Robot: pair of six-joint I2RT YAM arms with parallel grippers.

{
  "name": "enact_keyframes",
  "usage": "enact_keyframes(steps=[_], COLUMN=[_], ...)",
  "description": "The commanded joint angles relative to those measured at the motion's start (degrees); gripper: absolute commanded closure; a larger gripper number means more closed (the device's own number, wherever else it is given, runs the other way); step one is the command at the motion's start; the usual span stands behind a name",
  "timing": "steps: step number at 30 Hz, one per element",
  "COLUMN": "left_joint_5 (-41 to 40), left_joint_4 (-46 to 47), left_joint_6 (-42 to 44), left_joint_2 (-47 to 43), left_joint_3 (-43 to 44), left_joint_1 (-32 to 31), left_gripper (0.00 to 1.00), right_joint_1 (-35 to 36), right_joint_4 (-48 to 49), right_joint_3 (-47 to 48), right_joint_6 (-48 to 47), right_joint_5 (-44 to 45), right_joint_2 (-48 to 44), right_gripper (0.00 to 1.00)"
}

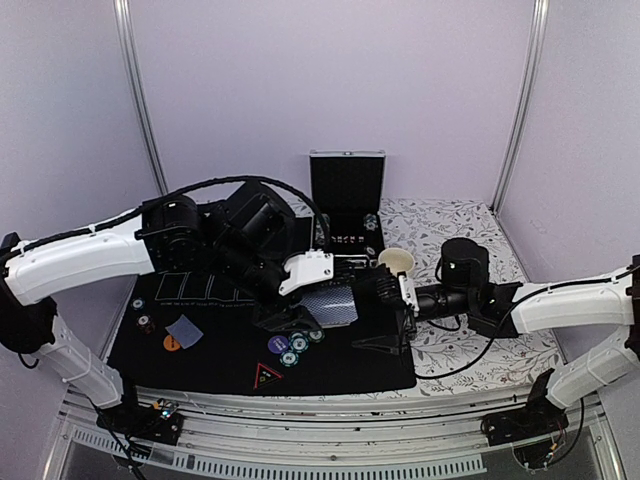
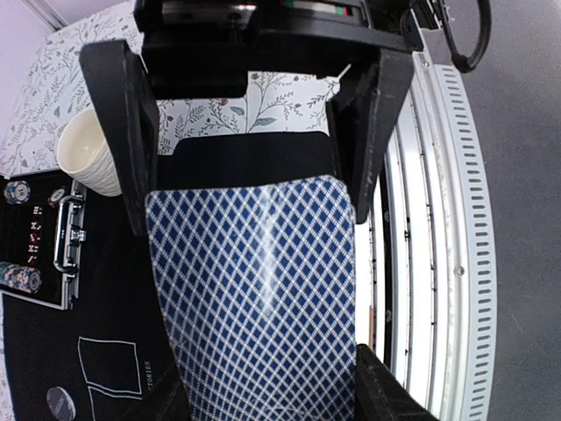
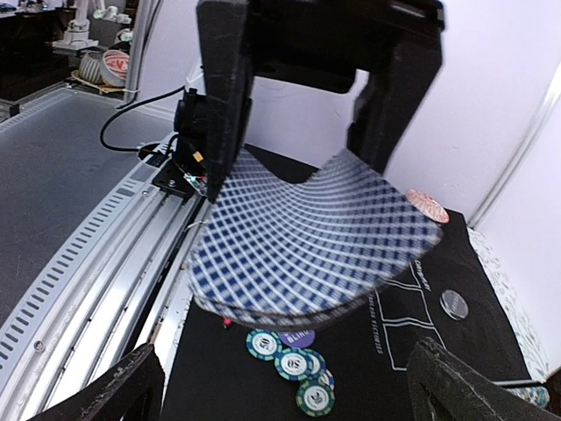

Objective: Distribute texas hold em gaming equipment

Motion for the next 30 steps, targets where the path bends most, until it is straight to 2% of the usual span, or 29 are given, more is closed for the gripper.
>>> enact_keyframes(steps=[1,5,16,18,24,30], left_joint_5=[-0.13,-0.39,-0.23,-0.37,-0.98,-0.88], left_joint_4=[-2.35,-2.3,-2.08,-2.09,-2.13,-2.09], left_joint_6=[0.58,0.56,0.8,0.94,1.31,1.5], left_joint_2=[1.07,1.36,1.4,1.66,1.68,2.11], left_joint_3=[1.99,2.51,2.8,2.95,2.9,3.5], left_joint_1=[-1.34,-1.99,-2.43,-2.54,-2.59,-2.59], left_gripper=[0.5,0.49,0.49,0.49,0.49,0.49], right_joint_1=[2.87,2.97,2.98,2.94,3.16,3.42], right_joint_4=[12.74,18.66,24.46,24.37,23.64,22.65], right_joint_3=[1.86,2.53,4.32,4.81,4.91,5.64], right_joint_6=[2.7,8.84,14.08,14.18,13.01,12.34], right_joint_5=[-2.36,-3.36,-5.15,-5.47,-5.59,-4.55], right_joint_2=[5.11,8.99,13.38,13.83,14.08,14.82], right_gripper=[0.01,0.02,0.24,0.24,0.15,0.17])
